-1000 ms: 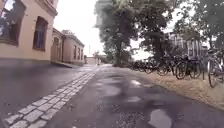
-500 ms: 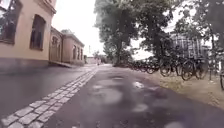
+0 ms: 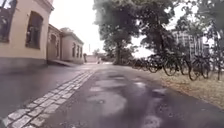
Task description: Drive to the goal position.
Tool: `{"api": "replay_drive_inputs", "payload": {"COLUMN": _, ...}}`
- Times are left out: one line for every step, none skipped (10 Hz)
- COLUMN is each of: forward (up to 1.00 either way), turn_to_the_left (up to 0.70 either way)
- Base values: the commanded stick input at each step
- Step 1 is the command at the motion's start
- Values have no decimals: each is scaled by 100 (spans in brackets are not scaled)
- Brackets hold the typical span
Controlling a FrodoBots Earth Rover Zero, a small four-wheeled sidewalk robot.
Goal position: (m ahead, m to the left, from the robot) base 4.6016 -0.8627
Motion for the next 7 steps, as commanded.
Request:
{"api": "replay_drive_inputs", "payload": {"forward": 70, "turn_to_the_left": 0}}
{"api": "replay_drive_inputs", "payload": {"forward": 70, "turn_to_the_left": 0}}
{"api": "replay_drive_inputs", "payload": {"forward": 70, "turn_to_the_left": 0}}
{"api": "replay_drive_inputs", "payload": {"forward": 70, "turn_to_the_left": 0}}
{"api": "replay_drive_inputs", "payload": {"forward": 70, "turn_to_the_left": 0}}
{"api": "replay_drive_inputs", "payload": {"forward": 70, "turn_to_the_left": 0}}
{"api": "replay_drive_inputs", "payload": {"forward": 70, "turn_to_the_left": 0}}
